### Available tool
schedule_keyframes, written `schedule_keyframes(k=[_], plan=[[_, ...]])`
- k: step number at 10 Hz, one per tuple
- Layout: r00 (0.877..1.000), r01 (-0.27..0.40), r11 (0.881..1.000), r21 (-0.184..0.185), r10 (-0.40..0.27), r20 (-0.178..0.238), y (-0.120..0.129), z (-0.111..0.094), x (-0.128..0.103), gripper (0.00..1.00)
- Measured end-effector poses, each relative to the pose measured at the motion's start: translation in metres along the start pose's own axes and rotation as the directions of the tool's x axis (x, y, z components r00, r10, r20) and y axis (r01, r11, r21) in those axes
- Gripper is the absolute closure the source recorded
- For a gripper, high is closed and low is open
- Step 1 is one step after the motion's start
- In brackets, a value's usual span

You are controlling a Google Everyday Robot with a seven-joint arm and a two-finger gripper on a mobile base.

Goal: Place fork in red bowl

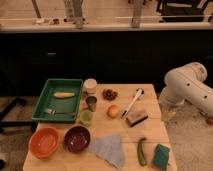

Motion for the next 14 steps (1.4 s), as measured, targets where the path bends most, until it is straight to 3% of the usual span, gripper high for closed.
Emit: schedule_keyframes(k=[2,6,9,12,14], plan=[[1.000,-0.007,1.000,0.017,0.007,-0.019,0.000,-0.005,-0.023,0.34],[1.000,0.008,1.000,0.028,-0.009,0.018,0.000,-0.021,-0.052,0.34],[0.996,0.002,1.000,0.004,-0.002,0.094,-0.004,-0.028,-0.078,0.34],[0.982,-0.025,0.999,-0.043,0.033,0.188,-0.010,-0.025,-0.096,0.34],[0.976,-0.038,0.997,-0.060,0.050,0.211,-0.013,-0.023,-0.112,0.34]])
